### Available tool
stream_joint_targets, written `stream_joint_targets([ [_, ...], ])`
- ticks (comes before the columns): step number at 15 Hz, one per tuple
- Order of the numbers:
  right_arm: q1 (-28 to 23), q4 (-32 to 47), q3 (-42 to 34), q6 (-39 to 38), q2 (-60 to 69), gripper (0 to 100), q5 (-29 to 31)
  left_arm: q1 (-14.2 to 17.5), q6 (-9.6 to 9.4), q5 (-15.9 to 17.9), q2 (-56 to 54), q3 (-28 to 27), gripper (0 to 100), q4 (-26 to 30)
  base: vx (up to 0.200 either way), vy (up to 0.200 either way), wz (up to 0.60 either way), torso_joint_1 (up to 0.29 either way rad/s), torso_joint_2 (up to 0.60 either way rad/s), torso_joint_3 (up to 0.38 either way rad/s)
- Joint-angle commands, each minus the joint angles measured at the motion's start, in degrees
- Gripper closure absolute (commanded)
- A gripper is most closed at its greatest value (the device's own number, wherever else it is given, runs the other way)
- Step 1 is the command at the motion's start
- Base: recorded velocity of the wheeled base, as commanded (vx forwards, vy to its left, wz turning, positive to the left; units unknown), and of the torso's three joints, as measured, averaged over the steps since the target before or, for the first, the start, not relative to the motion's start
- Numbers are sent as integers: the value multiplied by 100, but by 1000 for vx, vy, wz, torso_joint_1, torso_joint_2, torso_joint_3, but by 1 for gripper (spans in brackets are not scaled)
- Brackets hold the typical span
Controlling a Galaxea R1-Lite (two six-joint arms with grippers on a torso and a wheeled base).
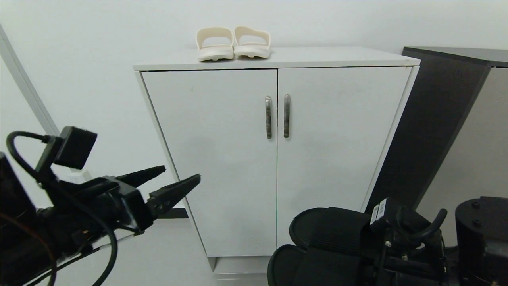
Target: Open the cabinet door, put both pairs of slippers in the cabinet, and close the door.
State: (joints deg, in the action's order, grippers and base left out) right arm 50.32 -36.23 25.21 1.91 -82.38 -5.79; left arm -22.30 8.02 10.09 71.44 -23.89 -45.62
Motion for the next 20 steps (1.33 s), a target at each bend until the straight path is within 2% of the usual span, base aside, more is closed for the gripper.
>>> stream_joint_targets([
  [1,-14,-7,-16,-16,12,100,-1,-627,86,-227,907,-529,0,-105,0,0,0,0,0,0],
  [5,-14,-7,-7,11,65,100,52,-1207,77,-464,1540,-1153,0,-105,0,0,0,0,0,0],
  [7,-40,-7,-16,2,188,100,60,-1295,33,-421,1566,-1522,0,44,0,0,0,0,0,0],
  [8,-93,-7,-16,-7,196,100,60,-1330,33,-315,1593,-1917,0,369,0,0,0,0,0,0],
  [11,-146,2,-25,-7,135,100,25,-1339,59,335,1874,-3113,0,1275,0,0,0,0,0,0],
  [14,-146,2,-51,2,109,100,17,-1304,305,740,2498,-3904,0,1406,0,0,0,0,0,0],
  [16,-146,2,-51,2,100,100,25,-1268,332,977,2876,-4264,0,1406,0,0,0,0,0,0],
  [17,-154,2,-51,-7,117,100,25,-1180,463,1293,3183,-4624,0,1424,0,0,0,0,0,0],
  [18,-154,2,-51,-7,109,100,25,-1154,534,1372,3280,-4756,0,1424,0,0,0,0,0,0],
  [19,-154,2,-51,2,100,100,25,-1040,797,1557,3447,-5125,0,1486,0,0,0,0,0,0],
  [20,-154,2,-51,2,82,100,25,-970,929,1680,3535,-5345,0,1635,0,0,0,0,0,0],
])
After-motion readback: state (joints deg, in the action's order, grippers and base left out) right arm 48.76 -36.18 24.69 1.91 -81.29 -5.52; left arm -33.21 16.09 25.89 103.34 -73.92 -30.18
